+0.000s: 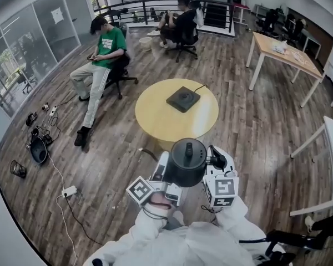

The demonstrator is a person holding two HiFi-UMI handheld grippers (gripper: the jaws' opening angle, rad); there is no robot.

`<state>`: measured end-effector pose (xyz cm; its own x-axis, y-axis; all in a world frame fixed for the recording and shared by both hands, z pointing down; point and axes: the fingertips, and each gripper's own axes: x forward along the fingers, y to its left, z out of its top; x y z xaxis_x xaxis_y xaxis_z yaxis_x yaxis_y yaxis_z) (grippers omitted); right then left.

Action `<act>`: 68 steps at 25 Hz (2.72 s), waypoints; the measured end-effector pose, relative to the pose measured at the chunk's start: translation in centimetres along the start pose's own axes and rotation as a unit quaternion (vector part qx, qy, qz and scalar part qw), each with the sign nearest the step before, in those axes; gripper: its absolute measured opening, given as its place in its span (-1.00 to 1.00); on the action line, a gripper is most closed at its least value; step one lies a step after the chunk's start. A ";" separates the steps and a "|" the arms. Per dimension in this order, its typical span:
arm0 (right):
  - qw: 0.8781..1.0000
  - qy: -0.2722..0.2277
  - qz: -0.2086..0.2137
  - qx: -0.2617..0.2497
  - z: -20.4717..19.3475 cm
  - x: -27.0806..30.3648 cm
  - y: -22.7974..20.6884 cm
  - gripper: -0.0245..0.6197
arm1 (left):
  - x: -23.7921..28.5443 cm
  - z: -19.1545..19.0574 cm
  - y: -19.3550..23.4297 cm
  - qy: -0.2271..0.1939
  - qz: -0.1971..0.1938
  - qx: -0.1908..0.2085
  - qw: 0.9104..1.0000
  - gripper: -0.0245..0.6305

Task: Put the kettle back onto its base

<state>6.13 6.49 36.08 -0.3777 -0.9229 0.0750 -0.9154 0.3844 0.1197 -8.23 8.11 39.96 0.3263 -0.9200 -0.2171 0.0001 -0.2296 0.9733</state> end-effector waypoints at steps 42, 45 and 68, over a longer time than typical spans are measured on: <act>1.000 0.010 0.029 0.008 -0.6 32.0 -9.6 -0.89 | 28.4 13.0 8.5 -0.026 0.019 0.000 0.999 0.47; 1.000 -0.001 0.028 0.005 0.3 34.9 -11.3 -0.89 | 31.8 13.8 8.6 -0.026 0.009 0.006 1.000 0.47; 0.995 -0.092 -0.006 -0.020 1.8 48.1 -18.4 -0.89 | 48.3 19.0 11.1 0.033 -0.026 0.148 0.988 0.45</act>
<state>4.58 -45.06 35.71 -0.3890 -0.9147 -0.1096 -0.9151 0.3700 0.1599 -10.42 -44.90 38.81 0.3941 -0.8840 -0.2515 -0.2541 -0.3677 0.8945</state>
